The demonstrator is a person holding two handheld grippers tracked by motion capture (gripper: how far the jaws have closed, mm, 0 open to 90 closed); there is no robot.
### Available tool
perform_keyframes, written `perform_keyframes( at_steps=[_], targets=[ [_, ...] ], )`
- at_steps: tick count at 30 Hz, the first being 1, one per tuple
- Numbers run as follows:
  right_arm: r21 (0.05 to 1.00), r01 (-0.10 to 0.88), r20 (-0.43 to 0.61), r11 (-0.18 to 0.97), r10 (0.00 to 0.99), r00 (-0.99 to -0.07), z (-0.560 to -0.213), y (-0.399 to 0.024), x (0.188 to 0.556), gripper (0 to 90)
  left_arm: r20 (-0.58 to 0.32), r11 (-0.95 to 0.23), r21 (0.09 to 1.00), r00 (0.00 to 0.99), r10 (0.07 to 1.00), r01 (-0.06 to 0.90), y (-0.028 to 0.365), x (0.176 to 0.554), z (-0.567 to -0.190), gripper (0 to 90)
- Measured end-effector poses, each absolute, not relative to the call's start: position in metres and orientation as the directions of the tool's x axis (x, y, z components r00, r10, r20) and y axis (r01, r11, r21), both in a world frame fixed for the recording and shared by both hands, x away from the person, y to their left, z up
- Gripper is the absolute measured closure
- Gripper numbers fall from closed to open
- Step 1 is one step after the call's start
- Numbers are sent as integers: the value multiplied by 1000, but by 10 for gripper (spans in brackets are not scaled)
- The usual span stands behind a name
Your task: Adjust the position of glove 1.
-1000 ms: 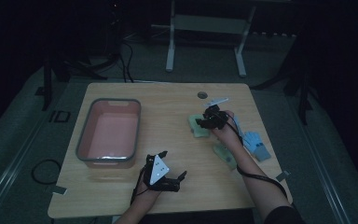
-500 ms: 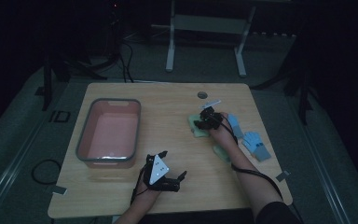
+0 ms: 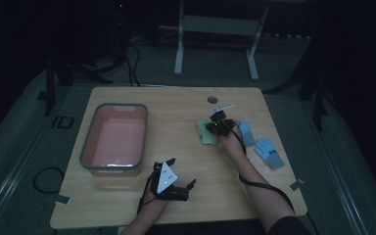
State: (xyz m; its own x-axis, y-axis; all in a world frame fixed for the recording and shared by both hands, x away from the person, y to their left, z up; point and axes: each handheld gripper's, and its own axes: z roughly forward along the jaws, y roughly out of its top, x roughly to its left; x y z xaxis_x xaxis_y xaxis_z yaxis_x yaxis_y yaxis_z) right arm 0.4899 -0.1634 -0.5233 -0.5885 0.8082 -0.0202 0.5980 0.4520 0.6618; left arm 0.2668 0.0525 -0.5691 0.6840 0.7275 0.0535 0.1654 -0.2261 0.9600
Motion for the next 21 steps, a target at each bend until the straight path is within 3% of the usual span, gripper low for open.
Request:
perform_keyframes(
  at_steps=[11, 21],
  targets=[
    [715, 571, -26, 404, 831, -555, -468, -148, 428, 853, 65, -234, 959, 683, 728, 158, 52, 266, -569, 18],
    [748, 548, -20, 374, 839, -544, -450, -138, 369, 853, 80, -245, 958, 682, 727, 150, 50, 265, -569, 18]
  ],
)
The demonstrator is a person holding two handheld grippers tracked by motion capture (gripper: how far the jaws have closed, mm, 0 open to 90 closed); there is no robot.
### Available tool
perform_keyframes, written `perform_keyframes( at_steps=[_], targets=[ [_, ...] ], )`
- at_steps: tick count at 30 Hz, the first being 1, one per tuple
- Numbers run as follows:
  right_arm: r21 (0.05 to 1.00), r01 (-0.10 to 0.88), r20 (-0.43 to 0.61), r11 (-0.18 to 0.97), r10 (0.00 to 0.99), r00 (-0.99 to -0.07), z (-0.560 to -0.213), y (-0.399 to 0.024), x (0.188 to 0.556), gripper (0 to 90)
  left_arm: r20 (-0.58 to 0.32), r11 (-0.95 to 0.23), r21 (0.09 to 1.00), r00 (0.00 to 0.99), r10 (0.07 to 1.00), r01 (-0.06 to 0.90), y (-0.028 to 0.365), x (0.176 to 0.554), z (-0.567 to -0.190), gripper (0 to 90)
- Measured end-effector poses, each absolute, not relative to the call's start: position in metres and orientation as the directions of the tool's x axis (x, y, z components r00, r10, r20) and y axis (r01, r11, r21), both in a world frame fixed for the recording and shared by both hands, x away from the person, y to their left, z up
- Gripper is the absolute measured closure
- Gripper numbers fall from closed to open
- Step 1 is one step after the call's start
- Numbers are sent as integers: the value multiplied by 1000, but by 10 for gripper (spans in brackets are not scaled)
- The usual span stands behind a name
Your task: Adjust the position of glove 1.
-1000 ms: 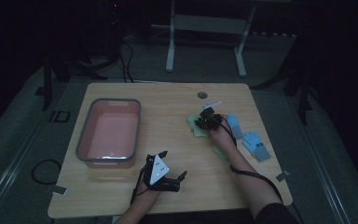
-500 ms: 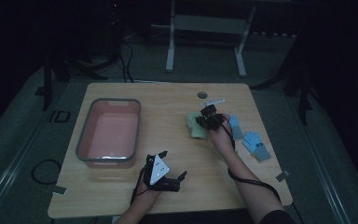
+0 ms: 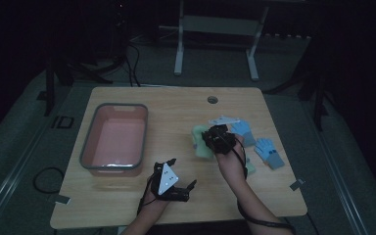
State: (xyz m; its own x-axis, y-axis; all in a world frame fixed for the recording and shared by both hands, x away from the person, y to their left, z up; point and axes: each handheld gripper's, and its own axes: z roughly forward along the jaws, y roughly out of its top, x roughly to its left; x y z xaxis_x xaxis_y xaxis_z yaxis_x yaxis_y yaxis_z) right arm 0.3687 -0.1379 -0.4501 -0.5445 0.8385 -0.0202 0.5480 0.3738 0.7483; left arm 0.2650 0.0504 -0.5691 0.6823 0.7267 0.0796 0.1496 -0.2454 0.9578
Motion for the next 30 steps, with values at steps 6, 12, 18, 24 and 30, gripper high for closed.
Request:
perform_keyframes(
  at_steps=[6, 12, 18, 24, 30],
  targets=[
    [718, 586, -1, 376, 842, -539, -474, -136, 355, 853, 78, -243, 959, 685, 725, 148, 51, 265, -569, 18],
    [681, 632, 14, 370, 857, -516, -503, -136, 349, 852, 80, -244, 959, 686, 723, 146, 51, 265, -569, 18],
    [648, 662, 16, 378, 862, -507, -525, -135, 352, 847, 79, -245, 958, 689, 721, 147, 51, 265, -569, 18],
    [631, 658, -6, 412, 850, -526, -543, -134, 354, 784, 78, -244, 958, 689, 721, 147, 51, 265, -569, 18],
    [645, 613, -36, 456, 819, -572, -545, -135, 354, 657, 79, -246, 958, 690, 719, 146, 50, 265, -569, 18]
  ],
)
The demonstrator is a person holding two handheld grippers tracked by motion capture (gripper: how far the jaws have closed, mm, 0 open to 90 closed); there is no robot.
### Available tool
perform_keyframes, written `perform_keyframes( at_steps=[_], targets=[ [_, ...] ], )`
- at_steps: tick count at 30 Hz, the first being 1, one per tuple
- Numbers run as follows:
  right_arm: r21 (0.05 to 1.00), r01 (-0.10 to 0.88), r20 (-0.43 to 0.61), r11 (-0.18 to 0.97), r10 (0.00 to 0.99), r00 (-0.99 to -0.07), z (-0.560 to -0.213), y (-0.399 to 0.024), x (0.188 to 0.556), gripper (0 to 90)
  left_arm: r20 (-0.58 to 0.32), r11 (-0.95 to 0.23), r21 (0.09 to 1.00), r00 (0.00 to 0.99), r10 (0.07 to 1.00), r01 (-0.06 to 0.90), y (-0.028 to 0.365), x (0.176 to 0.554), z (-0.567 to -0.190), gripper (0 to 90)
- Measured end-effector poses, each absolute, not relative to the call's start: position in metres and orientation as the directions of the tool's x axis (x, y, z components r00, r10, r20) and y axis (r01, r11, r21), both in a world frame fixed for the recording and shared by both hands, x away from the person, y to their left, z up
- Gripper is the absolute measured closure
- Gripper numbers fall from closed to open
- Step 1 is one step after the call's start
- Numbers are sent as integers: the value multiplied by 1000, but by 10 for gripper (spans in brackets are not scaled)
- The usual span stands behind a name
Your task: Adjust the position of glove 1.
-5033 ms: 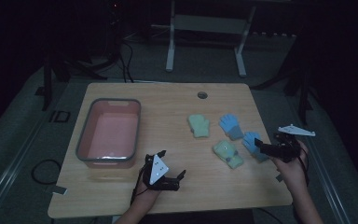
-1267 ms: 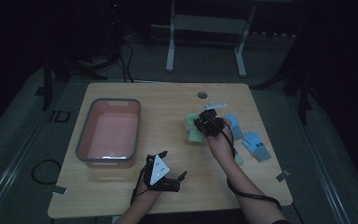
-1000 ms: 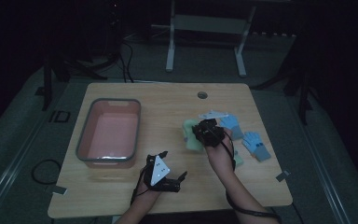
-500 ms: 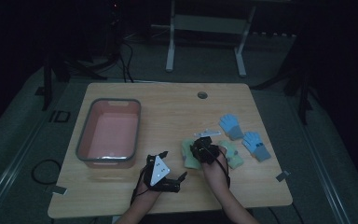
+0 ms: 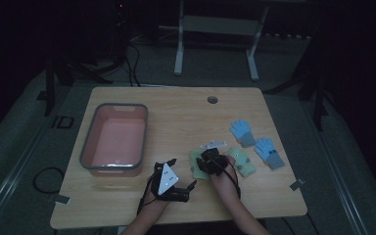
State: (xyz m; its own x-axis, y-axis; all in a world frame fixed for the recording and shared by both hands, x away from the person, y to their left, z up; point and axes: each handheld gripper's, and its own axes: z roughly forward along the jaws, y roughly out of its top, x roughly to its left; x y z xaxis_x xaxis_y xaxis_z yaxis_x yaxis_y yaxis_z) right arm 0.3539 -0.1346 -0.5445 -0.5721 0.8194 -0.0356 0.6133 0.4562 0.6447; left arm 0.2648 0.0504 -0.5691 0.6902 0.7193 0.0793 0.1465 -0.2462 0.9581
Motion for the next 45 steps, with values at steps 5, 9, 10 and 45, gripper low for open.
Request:
perform_keyframes(
  at_steps=[5, 9, 10, 45],
  targets=[
    [660, 593, -32, 461, 806, -591, -539, -139, 354, 599, 77, -244, 958, 689, 721, 148, 50, 265, -569, 18],
    [684, 556, -42, 472, 786, -617, -525, -148, 352, 583, 78, -245, 958, 689, 721, 148, 50, 265, -569, 18],
    [685, 548, -43, 479, 778, -626, -523, -150, 353, 583, 79, -246, 958, 689, 720, 147, 50, 265, -569, 18],
    [645, 509, -48, 570, 695, -718, -523, -295, 377, 610, 83, -249, 957, 689, 720, 146, 50, 265, -569, 18]
  ],
)
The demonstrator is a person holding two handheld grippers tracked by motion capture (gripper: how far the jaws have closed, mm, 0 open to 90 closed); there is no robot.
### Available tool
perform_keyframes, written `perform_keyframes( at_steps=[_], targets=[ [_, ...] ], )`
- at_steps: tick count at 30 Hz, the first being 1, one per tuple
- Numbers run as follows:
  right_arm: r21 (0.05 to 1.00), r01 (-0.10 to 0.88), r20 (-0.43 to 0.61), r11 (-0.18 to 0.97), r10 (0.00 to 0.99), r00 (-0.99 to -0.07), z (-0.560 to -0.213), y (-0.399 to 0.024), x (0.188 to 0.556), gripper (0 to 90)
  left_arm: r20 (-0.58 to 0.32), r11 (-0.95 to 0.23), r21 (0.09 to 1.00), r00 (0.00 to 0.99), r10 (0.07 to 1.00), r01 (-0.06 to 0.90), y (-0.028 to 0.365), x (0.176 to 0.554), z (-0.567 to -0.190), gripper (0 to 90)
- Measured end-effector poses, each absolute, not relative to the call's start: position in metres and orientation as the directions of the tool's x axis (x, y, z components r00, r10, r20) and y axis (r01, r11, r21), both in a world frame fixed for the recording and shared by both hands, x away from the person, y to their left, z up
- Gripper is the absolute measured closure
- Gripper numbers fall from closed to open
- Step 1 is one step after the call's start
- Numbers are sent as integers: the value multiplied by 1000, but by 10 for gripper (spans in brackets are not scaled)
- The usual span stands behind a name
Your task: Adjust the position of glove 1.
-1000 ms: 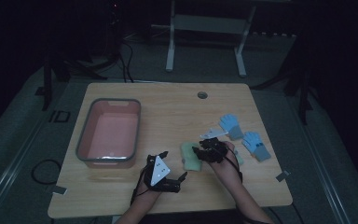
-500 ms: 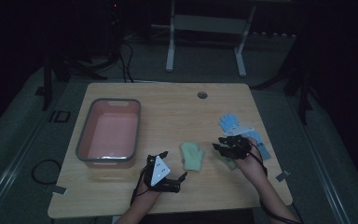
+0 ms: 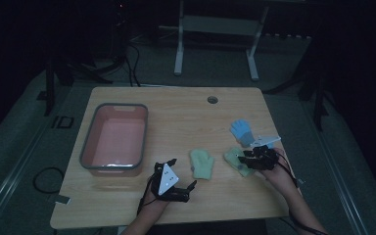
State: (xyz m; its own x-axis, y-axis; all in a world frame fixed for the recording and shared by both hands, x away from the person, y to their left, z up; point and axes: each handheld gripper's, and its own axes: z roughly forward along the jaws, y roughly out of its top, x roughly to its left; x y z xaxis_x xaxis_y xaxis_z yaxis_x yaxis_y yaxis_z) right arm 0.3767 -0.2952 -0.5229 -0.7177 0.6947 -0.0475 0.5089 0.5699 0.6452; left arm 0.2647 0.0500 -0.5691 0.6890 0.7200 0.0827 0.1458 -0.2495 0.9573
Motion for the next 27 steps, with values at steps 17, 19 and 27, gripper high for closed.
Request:
perform_keyframes(
  at_steps=[17, 19, 27],
  targets=[
    [637, 514, -48, 574, 696, -717, -542, -288, 373, 799, 84, -250, 957, 689, 720, 145, 50, 265, -569, 18],
    [635, 521, -56, 570, 707, -705, -542, -285, 371, 834, 84, -250, 957, 688, 721, 145, 50, 265, -569, 18],
    [684, 610, 19, 399, 827, -562, -516, -279, 358, 858, 87, -252, 957, 687, 722, 144, 50, 264, -569, 18]
  ],
)
